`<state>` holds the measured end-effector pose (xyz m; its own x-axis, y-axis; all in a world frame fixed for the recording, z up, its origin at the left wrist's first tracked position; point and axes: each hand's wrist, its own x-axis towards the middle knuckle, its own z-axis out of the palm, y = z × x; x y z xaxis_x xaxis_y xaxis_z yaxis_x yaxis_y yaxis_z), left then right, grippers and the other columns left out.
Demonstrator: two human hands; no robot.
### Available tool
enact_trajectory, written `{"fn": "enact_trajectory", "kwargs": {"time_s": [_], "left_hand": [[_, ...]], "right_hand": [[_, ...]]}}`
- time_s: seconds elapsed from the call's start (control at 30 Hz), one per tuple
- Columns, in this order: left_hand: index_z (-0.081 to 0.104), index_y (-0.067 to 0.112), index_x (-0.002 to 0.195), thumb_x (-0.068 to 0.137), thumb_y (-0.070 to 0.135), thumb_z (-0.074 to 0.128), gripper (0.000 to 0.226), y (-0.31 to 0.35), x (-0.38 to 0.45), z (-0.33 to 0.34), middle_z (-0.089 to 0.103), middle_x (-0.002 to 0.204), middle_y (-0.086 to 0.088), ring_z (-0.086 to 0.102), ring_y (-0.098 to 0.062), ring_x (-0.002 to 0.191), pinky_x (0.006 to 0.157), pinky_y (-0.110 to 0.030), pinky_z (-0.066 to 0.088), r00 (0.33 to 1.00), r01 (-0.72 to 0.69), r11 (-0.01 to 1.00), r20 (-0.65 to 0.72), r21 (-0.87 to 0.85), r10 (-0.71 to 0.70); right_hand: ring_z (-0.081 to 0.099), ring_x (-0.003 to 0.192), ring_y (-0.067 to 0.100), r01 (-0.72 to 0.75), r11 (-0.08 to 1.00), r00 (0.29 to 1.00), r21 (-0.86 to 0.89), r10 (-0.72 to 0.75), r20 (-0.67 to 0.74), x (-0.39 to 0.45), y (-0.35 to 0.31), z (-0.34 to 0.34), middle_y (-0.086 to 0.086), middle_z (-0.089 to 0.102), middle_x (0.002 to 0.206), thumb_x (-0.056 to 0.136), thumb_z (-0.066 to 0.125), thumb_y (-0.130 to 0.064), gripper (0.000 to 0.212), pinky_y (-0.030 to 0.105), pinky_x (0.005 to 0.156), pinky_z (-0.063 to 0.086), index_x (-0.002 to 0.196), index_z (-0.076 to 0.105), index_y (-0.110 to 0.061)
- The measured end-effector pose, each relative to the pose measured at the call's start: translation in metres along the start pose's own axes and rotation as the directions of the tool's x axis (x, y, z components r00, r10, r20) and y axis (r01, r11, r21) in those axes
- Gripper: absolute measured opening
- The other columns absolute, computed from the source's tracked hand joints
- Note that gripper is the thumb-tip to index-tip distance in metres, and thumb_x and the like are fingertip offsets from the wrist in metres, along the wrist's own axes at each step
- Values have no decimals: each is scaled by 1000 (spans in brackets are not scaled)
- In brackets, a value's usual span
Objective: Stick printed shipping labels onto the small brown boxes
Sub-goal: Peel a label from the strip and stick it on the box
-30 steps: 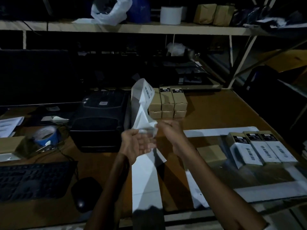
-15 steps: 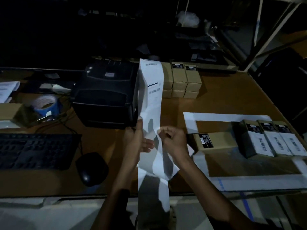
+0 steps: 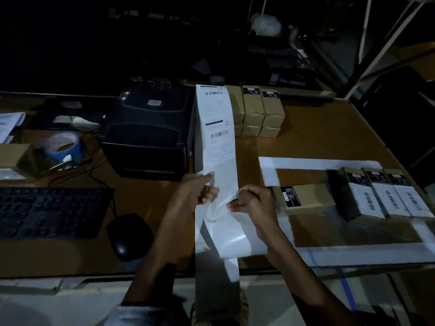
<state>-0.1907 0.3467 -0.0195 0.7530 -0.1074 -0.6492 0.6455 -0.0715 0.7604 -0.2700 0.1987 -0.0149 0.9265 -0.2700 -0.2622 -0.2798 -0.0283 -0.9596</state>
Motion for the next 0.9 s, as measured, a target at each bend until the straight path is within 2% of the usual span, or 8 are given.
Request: {"fn": "enact_trajectory", "kwargs": {"time_s": [0.07, 0.17, 0.3, 0.4, 0.47, 0.7, 0.83, 0.9], "left_hand": [[57, 4, 93, 102, 31, 55, 28, 2, 1, 5, 66, 55, -7, 61, -14, 44, 39, -18, 42, 998, -64, 993, -1, -99, 64], [63, 4, 101, 99, 26, 60, 22, 1, -3, 10, 74, 71, -15, 73, -24, 60, 48, -27, 56, 984, -173, 976, -63, -133, 166], [61, 3, 114, 97, 23, 63, 26, -4, -7, 13, 76, 81, -18, 76, -29, 74, 59, -32, 61, 978, -207, 964, -24, -168, 206], [60, 0, 117, 95, 22, 64, 31, -5, -10, 12, 75, 92, -21, 76, -29, 77, 63, -33, 62, 978, -206, 956, -7, -209, 210], [61, 0, 116, 94, 23, 65, 33, -3, -14, 10, 74, 95, -23, 76, -30, 80, 68, -35, 63, 973, -228, 944, -11, -241, 232], [65, 3, 102, 96, 24, 65, 22, 14, -24, 7, 75, 84, -14, 76, -25, 73, 61, -31, 61, 895, -432, 880, -218, -198, 390], [66, 3, 93, 95, 27, 66, 24, 16, -23, 8, 76, 85, -14, 76, -26, 78, 69, -34, 62, 869, -486, 845, -230, -225, 438], [67, 4, 92, 95, 24, 66, 21, 18, -23, 10, 76, 88, -14, 76, -26, 83, 72, -32, 61, 853, -518, 823, -219, -233, 474]], "right_hand": [[70, 59, 25, -65, 996, 998, -65, 65, -8, 3, -3, -4, 17, 71, 68, 99, 60, -19, 16, 29, 54, 58, 95, 69, -5], [66, 52, 25, -124, 985, 992, -116, 124, -2, 15, -12, -9, 10, 68, 61, 95, 65, -44, 35, 26, 44, 47, 100, 65, -9], [65, 55, 15, -128, 992, 989, -2, 128, 75, 33, -37, -9, -3, 68, 61, 94, 70, -27, 23, 23, 48, 47, 107, 68, -8], [75, 76, 21, -150, 983, 979, 101, 134, 155, 45, -57, -7, 8, 77, 91, 95, 68, -13, 16, 23, 64, 59, 107, 69, -2], [76, 85, 25, -153, 981, 978, 117, 134, 160, 49, -66, -6, 16, 75, 104, 95, 66, -8, 18, 24, 67, 60, 108, 67, 5], [76, 67, 24, -167, 985, 984, -45, 169, 61, 44, -84, 5, 13, 73, 92, 101, 58, -9, 8, 27, 56, 59, 106, 62, -6], [76, 70, 22, -129, 989, 989, 77, 123, 80, 44, -83, 4, 11, 74, 77, 103, 53, -9, 9, 24, 58, 60, 108, 60, -5], [77, 79, 21, -26, 995, 997, 94, 19, 72, 44, -81, 3, 10, 77, 84, 102, 56, -11, 11, 27, 67, 62, 106, 64, -6]]}}
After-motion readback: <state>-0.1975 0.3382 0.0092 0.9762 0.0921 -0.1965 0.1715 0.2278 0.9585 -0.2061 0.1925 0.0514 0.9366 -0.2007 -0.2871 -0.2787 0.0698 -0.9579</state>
